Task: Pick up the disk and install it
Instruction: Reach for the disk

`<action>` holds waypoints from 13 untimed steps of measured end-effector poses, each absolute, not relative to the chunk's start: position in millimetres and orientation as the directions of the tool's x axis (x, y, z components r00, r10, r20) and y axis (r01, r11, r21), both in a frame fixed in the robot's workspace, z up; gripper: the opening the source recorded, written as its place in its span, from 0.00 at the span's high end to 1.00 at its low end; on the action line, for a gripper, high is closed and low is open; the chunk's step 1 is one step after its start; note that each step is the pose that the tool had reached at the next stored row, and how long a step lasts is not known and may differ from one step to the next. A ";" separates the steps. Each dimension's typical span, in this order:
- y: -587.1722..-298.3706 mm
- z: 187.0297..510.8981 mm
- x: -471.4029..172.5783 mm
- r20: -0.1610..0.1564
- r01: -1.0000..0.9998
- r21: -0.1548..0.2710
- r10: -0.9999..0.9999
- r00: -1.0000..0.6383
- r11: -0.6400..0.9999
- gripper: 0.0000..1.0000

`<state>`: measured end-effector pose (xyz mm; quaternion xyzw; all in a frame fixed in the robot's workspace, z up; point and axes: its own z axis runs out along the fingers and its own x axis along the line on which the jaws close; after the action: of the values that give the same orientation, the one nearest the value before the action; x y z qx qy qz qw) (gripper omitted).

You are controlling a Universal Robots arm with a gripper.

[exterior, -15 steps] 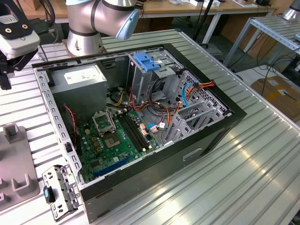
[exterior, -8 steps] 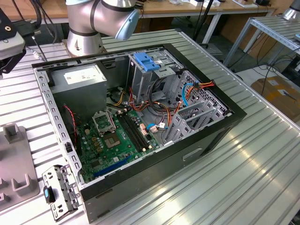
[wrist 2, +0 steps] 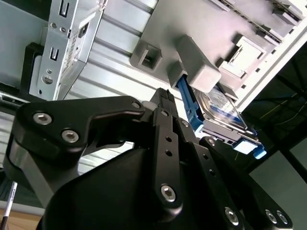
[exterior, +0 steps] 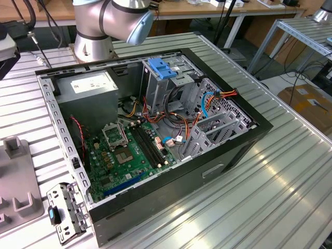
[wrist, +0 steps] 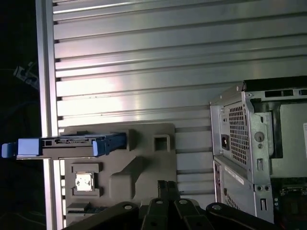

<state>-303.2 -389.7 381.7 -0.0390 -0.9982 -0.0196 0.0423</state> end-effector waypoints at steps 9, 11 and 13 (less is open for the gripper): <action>-381.6 377.2 -340.9 0.075 0.079 0.037 0.076 -0.994 0.996 0.89; -381.2 376.3 -347.6 0.072 0.079 0.037 0.076 -0.995 0.996 0.89; -380.5 374.8 -358.1 0.068 0.079 0.037 0.076 -0.995 0.996 0.89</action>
<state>-358.1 -380.5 374.8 -0.0388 -0.9985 -0.0199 0.0334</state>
